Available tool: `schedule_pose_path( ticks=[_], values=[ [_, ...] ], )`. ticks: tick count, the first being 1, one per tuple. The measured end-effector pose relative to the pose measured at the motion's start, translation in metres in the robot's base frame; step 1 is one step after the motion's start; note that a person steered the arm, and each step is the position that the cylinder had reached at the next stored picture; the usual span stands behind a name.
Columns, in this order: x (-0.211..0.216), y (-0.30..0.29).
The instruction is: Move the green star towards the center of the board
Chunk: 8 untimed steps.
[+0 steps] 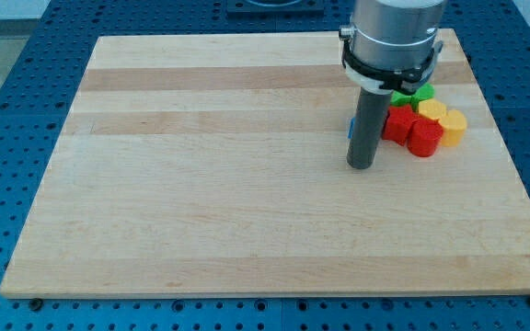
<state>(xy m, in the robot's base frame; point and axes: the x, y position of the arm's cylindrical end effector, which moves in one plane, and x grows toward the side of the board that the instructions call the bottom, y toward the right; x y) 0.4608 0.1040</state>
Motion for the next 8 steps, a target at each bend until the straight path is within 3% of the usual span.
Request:
schedule_pose_path(
  ticks=[2, 4, 6, 7, 8],
  values=[
    [0.038, 0.024],
    [0.027, 0.122],
    [-0.035, 0.201],
    [-0.079, 0.201],
    [-0.109, 0.164]
  ],
)
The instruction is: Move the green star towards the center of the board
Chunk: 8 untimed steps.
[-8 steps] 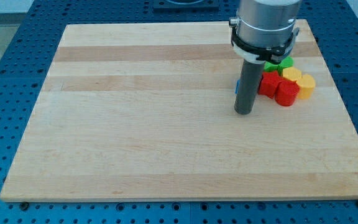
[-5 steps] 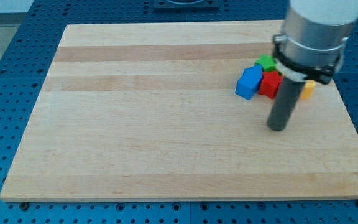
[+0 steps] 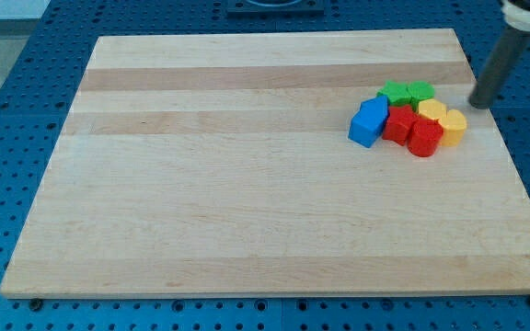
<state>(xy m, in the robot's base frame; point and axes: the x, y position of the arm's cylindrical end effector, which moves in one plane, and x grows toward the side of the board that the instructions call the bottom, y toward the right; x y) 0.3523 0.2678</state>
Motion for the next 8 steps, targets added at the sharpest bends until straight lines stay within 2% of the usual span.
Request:
schedule_pose_path(
  ticks=[3, 6, 8],
  values=[
    [-0.007, -0.156],
    [-0.005, -0.254],
    [0.026, -0.318]
  ],
)
